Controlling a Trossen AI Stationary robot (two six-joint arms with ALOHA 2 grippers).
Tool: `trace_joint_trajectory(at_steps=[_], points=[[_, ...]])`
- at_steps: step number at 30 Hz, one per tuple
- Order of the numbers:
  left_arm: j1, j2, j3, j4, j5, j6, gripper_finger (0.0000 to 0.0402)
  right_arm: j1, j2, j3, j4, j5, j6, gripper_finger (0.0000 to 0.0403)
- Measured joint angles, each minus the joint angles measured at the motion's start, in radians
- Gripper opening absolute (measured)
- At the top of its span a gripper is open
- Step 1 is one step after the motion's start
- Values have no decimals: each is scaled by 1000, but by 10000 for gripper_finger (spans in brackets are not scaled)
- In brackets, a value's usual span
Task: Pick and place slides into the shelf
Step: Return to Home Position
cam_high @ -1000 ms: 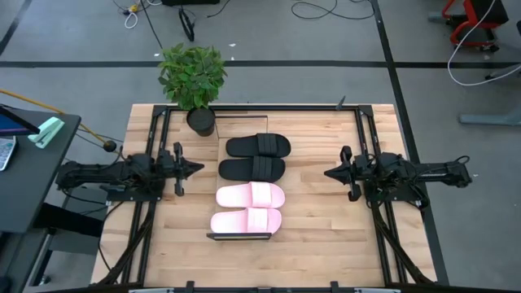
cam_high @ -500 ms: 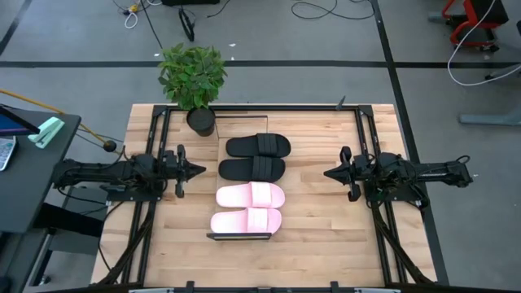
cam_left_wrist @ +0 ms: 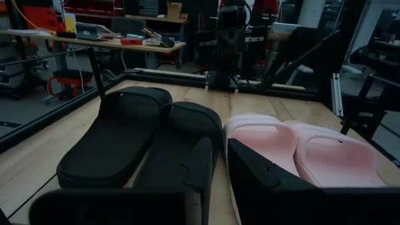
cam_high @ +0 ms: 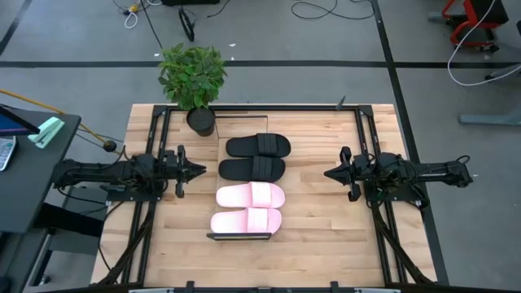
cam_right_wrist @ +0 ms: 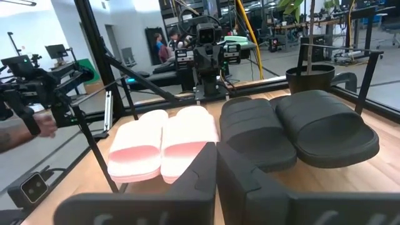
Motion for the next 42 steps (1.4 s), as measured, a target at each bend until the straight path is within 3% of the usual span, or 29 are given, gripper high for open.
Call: trace_joint_trajectory(at_steps=[42], points=[[0,0,0,4,0,-26,59,0,0,0,0,0,1,14]])
